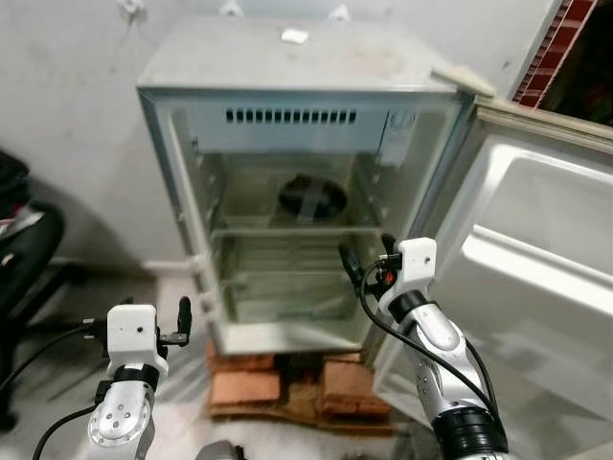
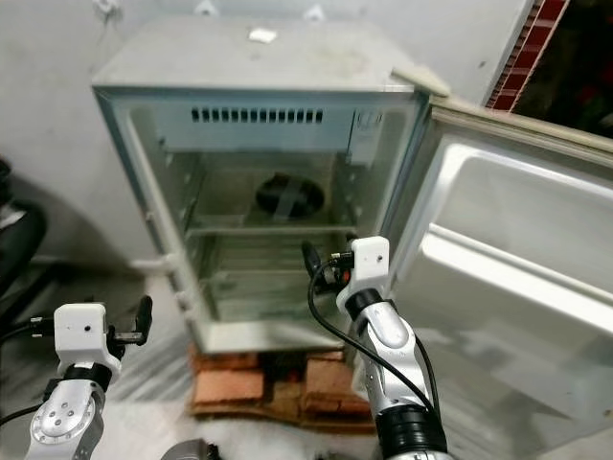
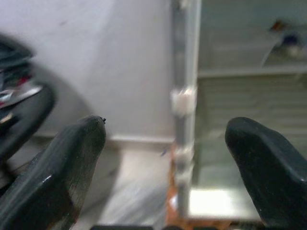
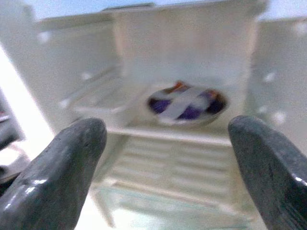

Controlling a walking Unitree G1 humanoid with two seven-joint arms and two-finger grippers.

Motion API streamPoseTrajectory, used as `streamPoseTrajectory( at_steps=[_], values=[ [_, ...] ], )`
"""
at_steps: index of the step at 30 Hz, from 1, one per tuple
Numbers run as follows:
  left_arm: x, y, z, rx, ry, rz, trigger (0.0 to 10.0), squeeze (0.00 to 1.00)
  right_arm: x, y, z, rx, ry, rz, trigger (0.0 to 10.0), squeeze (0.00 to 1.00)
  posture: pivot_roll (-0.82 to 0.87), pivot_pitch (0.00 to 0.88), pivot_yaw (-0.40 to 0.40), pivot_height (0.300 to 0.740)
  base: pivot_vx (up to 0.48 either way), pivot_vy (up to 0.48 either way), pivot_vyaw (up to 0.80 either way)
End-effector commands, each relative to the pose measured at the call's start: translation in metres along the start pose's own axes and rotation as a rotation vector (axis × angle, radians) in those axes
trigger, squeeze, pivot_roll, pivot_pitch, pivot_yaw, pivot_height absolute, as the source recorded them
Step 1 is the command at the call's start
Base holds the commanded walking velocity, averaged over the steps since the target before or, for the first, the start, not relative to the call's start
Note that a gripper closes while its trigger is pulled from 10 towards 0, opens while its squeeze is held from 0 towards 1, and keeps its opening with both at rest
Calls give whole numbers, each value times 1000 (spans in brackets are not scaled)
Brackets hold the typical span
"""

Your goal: Restocking fridge

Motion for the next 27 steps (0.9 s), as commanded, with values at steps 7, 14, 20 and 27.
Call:
streamPoseTrajectory(
  at_steps=[7, 14, 20, 27],
  values=[
    [-2, -1, -2, -1, -1, 5, 10000, 0, -1, 1, 0, 67, -23, 16, 10000, 0, 38, 24, 16, 735, -272, 0, 0],
    [0, -5, -4, -5, -8, 13, 10000, 0, 10, -4, -3, 77, -52, 18, 10000, 0, 29, 17, 14, 735, -183, 0, 0],
    [-2, -6, -6, -8, -23, 15, 10000, 0, 12, -5, -1, 86, -23, 27, 10000, 0, 30, 16, 2, 735, 0, 0, 0],
    [-1, -5, -3, -37, -41, 16, 10000, 0, 15, -2, -21, 47, -144, 26, 10000, 0, 22, 46, 18, 735, 0, 0, 0]
  ],
)
Point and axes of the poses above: a point about 5 cm out from each wrist's last joint towards the gripper, its own x axis pointing back from the gripper into the wrist, its own y axis along the axis of the wrist's last joint, z = x × y, the point moved 3 cm from there along -x, pointing out of the wrist towards the gripper, and after that the axes turned 1 degree about x, right-handed, at the moved point
